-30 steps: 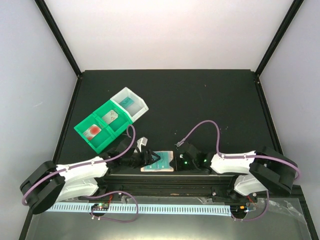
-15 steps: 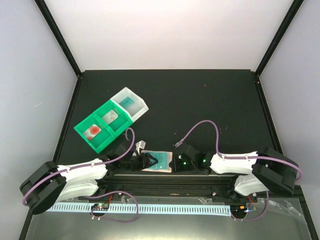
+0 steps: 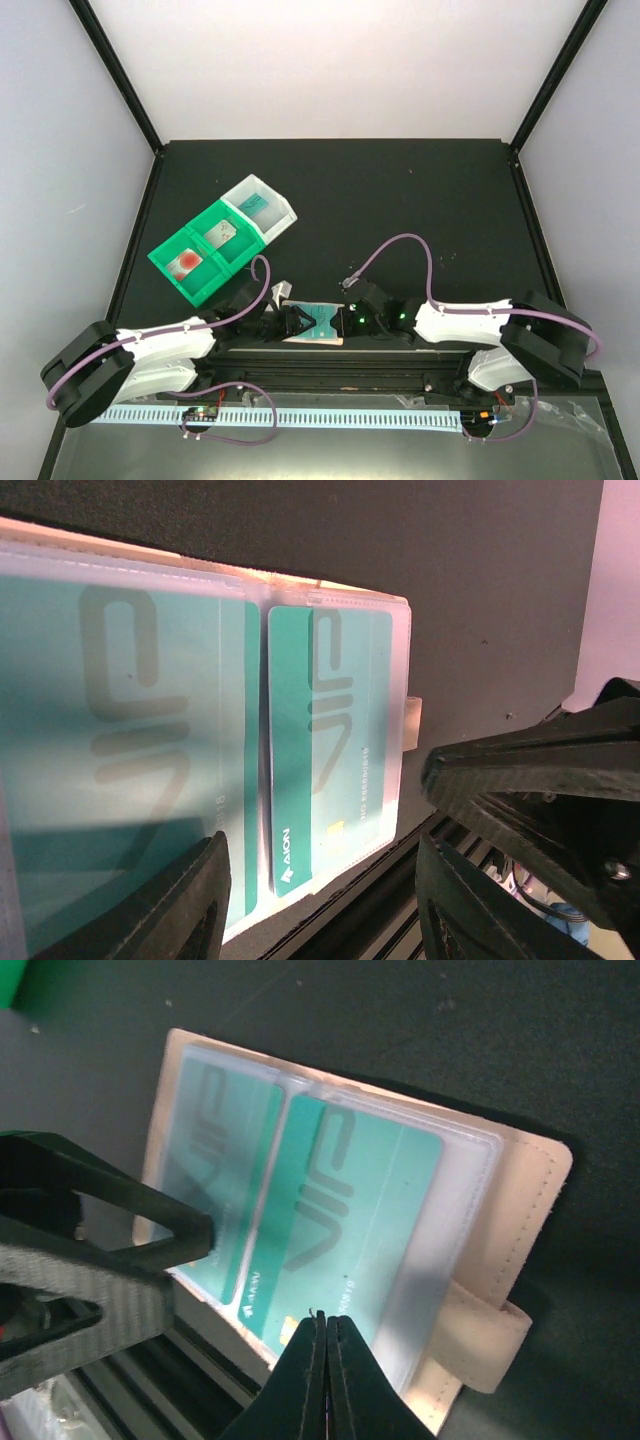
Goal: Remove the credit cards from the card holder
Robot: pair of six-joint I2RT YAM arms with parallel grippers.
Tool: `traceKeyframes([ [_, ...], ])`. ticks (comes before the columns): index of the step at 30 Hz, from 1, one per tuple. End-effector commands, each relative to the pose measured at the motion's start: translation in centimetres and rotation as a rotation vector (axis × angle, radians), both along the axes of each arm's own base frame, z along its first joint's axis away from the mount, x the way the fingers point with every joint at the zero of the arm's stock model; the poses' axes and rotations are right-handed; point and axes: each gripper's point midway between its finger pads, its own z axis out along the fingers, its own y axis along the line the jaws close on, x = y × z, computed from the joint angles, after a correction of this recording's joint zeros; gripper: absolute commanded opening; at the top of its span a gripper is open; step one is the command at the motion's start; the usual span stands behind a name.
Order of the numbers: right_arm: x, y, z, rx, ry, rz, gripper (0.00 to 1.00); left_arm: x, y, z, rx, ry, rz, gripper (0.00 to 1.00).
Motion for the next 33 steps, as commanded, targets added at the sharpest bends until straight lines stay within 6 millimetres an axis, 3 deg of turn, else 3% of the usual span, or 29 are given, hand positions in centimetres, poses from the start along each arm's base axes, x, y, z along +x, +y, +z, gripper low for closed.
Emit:
traceKeyframes([
  [1,0.3,0.2,-1.0,-0.034,-0.001,-0.012,0.01,0.2,0.1,-0.2,0.004,-0.01,0.006,0.53],
  [11,-0.9,-1.4,-5.2,-0.114,0.078,-0.021,0.01,-0.1,-0.1,-0.7,-0.031,0.024,0.018,0.53],
  [20,-1.0,-2.1,-5.6,-0.135,0.078,-0.025,0.01,0.1,-1.1,0.1,-0.09,0.013,0.014,0.43],
  [33,-1.1,-2.0,-5.8,-0.133,0.078,-0.023,0.01,0.1,-0.9,0.3,-0.087,-0.011,0.007,0.08],
])
